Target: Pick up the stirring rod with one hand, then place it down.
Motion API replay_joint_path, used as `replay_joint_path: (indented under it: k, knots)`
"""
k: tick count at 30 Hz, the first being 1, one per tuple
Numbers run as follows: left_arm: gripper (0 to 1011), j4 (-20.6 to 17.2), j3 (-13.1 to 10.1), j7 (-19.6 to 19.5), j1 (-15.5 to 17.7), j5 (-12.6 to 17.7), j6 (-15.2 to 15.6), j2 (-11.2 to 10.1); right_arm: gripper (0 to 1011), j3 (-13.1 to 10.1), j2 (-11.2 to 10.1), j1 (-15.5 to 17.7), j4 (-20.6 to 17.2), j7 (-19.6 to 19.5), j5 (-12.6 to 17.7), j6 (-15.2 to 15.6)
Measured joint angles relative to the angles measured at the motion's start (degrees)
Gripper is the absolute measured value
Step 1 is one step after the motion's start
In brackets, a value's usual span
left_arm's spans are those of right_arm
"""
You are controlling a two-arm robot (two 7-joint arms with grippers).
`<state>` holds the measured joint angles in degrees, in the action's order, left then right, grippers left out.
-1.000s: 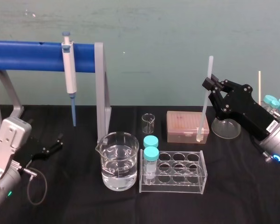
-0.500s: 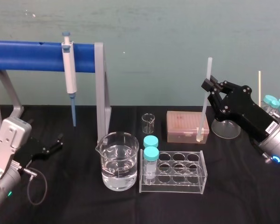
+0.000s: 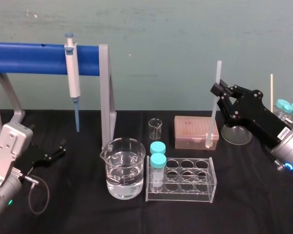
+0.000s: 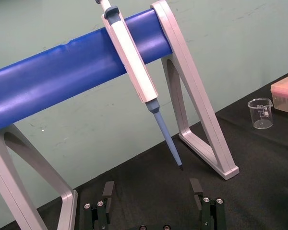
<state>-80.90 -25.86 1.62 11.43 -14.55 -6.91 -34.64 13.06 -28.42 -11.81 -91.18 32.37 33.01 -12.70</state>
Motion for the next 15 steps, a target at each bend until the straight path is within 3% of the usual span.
replay_joint_path:
  k: [15]
  knots:
    - [1000, 0.0, 0.0, 0.0, 0.0, 0.0, 0.0, 0.0, 60, 0.3, 0.1, -0.3, 0.2, 0.2, 0.1, 0.1]
